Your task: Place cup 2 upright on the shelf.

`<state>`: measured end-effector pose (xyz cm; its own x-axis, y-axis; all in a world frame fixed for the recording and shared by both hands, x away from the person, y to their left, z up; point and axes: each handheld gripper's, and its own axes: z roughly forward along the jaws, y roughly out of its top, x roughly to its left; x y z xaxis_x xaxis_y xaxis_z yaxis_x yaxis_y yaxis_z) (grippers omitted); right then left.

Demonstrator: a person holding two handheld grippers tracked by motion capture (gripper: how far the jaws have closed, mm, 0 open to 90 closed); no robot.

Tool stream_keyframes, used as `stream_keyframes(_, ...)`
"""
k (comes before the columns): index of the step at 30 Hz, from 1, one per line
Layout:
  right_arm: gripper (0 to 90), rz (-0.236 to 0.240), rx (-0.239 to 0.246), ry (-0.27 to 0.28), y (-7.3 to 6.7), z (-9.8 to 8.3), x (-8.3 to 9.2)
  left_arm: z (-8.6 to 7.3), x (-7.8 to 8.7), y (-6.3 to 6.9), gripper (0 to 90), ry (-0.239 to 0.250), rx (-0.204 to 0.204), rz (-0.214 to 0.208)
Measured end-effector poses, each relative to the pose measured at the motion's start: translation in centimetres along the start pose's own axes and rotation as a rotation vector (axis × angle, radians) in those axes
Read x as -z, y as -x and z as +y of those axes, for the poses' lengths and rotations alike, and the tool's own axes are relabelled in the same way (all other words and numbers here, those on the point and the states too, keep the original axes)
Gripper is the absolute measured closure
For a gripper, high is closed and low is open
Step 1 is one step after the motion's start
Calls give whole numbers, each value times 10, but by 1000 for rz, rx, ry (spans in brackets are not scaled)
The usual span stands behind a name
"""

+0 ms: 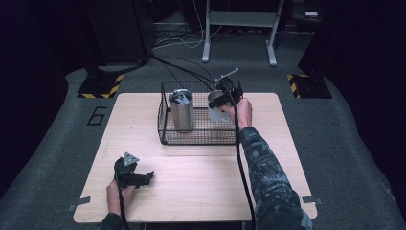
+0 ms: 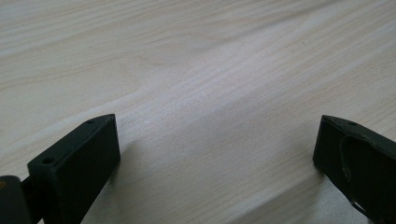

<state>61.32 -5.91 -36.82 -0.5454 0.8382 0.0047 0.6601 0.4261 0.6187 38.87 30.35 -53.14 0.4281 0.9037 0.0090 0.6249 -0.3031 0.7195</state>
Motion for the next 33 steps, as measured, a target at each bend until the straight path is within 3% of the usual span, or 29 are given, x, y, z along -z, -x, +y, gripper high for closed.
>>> stream_keyframes(6, 58, 6, -17, -9, -3, 1, -8, 0, 0, 0, 4, -2, -7, -1)
stream_keyframes(18, 57, 21, -3, -29, -13, 2, -24, 0, 0, -1, 4, -5, -15, -2)
stream_keyframes(33, 57, 26, -40, -60, -18, -1, -42, 0, 1, -1, 5, -9, -13, -4)
